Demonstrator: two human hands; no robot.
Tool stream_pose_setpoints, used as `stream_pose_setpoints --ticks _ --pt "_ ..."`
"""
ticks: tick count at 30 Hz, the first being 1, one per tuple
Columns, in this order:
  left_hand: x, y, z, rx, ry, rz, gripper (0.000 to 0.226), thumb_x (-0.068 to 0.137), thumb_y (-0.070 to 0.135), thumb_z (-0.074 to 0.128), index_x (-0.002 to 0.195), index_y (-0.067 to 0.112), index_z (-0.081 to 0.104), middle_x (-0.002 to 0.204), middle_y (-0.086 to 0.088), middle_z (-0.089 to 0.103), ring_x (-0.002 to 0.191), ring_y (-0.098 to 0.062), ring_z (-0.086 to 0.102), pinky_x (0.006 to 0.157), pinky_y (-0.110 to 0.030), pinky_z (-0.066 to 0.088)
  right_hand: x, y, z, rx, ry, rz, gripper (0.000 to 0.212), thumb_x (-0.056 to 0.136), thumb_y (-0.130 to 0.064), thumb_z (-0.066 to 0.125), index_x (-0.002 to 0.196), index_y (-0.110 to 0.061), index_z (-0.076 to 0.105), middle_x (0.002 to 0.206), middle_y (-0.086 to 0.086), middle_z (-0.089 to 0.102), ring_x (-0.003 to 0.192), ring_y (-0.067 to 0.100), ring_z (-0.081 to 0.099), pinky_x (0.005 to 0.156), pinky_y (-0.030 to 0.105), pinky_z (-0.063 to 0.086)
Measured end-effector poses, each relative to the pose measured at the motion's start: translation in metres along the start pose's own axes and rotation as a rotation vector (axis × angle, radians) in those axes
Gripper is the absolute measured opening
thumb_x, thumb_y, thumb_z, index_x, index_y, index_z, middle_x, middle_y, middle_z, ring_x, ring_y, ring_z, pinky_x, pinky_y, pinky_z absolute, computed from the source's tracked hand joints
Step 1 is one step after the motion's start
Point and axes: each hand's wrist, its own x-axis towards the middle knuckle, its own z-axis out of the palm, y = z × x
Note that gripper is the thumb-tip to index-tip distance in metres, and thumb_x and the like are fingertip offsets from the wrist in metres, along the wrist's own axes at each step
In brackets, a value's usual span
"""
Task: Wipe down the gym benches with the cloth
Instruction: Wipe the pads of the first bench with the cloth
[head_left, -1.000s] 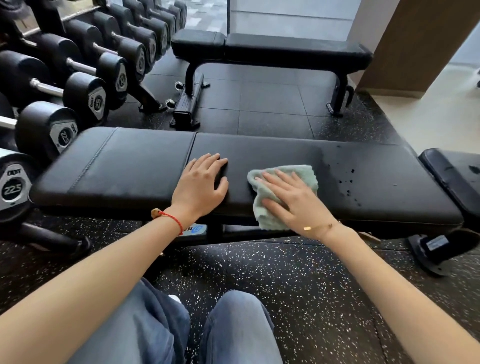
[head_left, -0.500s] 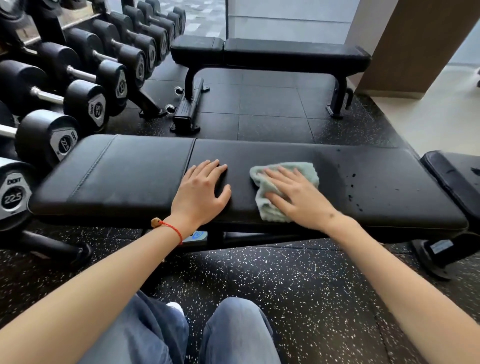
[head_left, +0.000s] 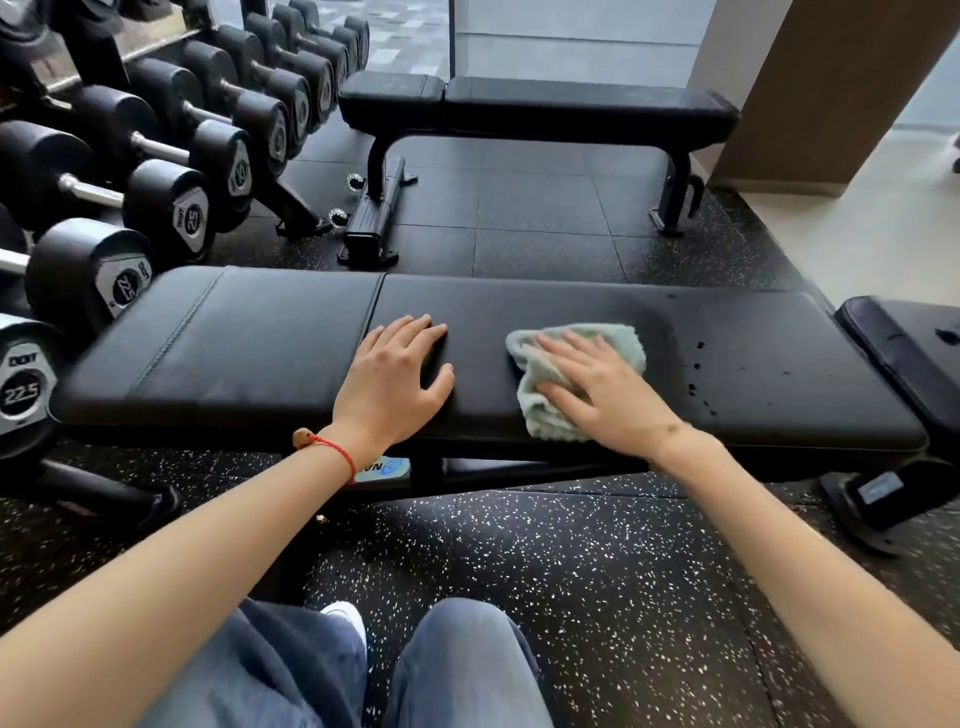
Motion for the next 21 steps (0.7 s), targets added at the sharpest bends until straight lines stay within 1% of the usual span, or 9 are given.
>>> stream_pose_setpoints --ticks 2,4,7,9,10,13,17,19,21 --pt "0.0 0.001 0.0 -0.001 -0.011 -0.005 0.06 0.089 0.049 0.039 0.142 0.023 0.049 0.15 0.0 0.045 0.143 -0.018 0.034 0.121 -0.039 0.021 -0.033 0.009 -0.011 0.027 -0.002 -0.009 0.06 0.091 -0.06 0.029 0.146 -0.035 0.03 0.152 -0.018 0.026 0.144 0.005 0.014 0.119 0.03 0.003" --pt "-0.001 0.004 -0.001 0.001 -0.02 -0.01 0.061 0.089 0.048 0.038 0.143 0.022 0.047 0.152 -0.001 0.043 0.144 -0.018 0.033 0.121 -0.038 0.019 -0.043 0.041 -0.024 0.017 0.045 0.063 0.065 0.088 -0.059 0.03 0.144 -0.027 0.038 0.15 -0.012 0.034 0.143 0.012 0.024 0.12 0.032 0.01" --pt "0.001 0.009 -0.003 0.015 -0.035 -0.038 0.064 0.086 0.047 0.037 0.143 0.02 0.049 0.151 -0.004 0.044 0.143 -0.021 0.034 0.12 -0.039 0.021 -0.019 0.091 -0.038 -0.046 0.106 0.274 0.064 0.089 -0.054 0.036 0.142 -0.017 0.043 0.149 0.004 0.04 0.141 0.023 0.031 0.118 0.039 0.016" --pt "0.006 0.02 -0.005 0.004 -0.025 -0.062 0.066 0.083 0.047 0.034 0.137 0.015 0.054 0.146 -0.007 0.05 0.138 -0.024 0.041 0.117 -0.04 0.028 0.012 0.101 -0.035 -0.139 0.084 0.399 0.057 0.093 -0.048 0.038 0.144 -0.021 0.038 0.153 0.005 0.035 0.141 0.026 0.029 0.117 0.043 0.015" --pt "0.009 0.03 -0.005 -0.005 -0.015 -0.052 0.068 0.081 0.049 0.032 0.134 0.014 0.057 0.142 -0.008 0.053 0.134 -0.025 0.045 0.115 -0.041 0.031 0.026 0.095 -0.029 -0.173 0.067 0.409 0.056 0.094 -0.048 0.036 0.145 -0.025 0.036 0.154 0.003 0.032 0.141 0.026 0.027 0.117 0.046 0.014" --pt "0.015 0.064 0.004 -0.034 -0.021 0.011 0.067 0.08 0.047 0.033 0.136 0.015 0.055 0.144 -0.007 0.052 0.136 -0.024 0.042 0.117 -0.043 0.027 0.035 0.056 -0.012 -0.133 0.018 0.304 0.051 0.098 -0.041 0.039 0.147 -0.031 0.029 0.157 -0.004 0.024 0.145 0.023 0.017 0.118 0.045 0.003" --pt "0.02 0.1 0.022 -0.066 -0.092 0.065 0.067 0.084 0.041 0.035 0.146 0.016 0.042 0.154 -0.007 0.039 0.145 -0.024 0.028 0.121 -0.044 0.016 -0.042 0.026 -0.018 0.0 0.034 0.168 0.06 0.092 -0.055 0.031 0.147 -0.03 0.03 0.153 -0.015 0.024 0.144 0.009 0.014 0.12 0.034 0.0" --pt "0.024 0.114 0.028 -0.087 -0.12 0.099 0.068 0.085 0.041 0.033 0.147 0.015 0.04 0.156 -0.008 0.036 0.146 -0.024 0.026 0.121 -0.045 0.014 -0.074 0.047 -0.03 0.001 0.119 0.263 0.056 0.095 -0.049 0.04 0.145 -0.025 0.036 0.151 -0.01 0.032 0.143 0.011 0.02 0.12 0.034 0.006" --pt "0.028 0.127 0.033 -0.104 -0.139 0.133 0.068 0.085 0.041 0.032 0.148 0.015 0.039 0.156 -0.008 0.035 0.147 -0.025 0.025 0.121 -0.045 0.013 -0.081 0.082 -0.045 -0.05 0.208 0.473 0.05 0.097 -0.037 0.047 0.143 -0.017 0.041 0.149 0.001 0.041 0.141 0.019 0.029 0.119 0.036 0.012"
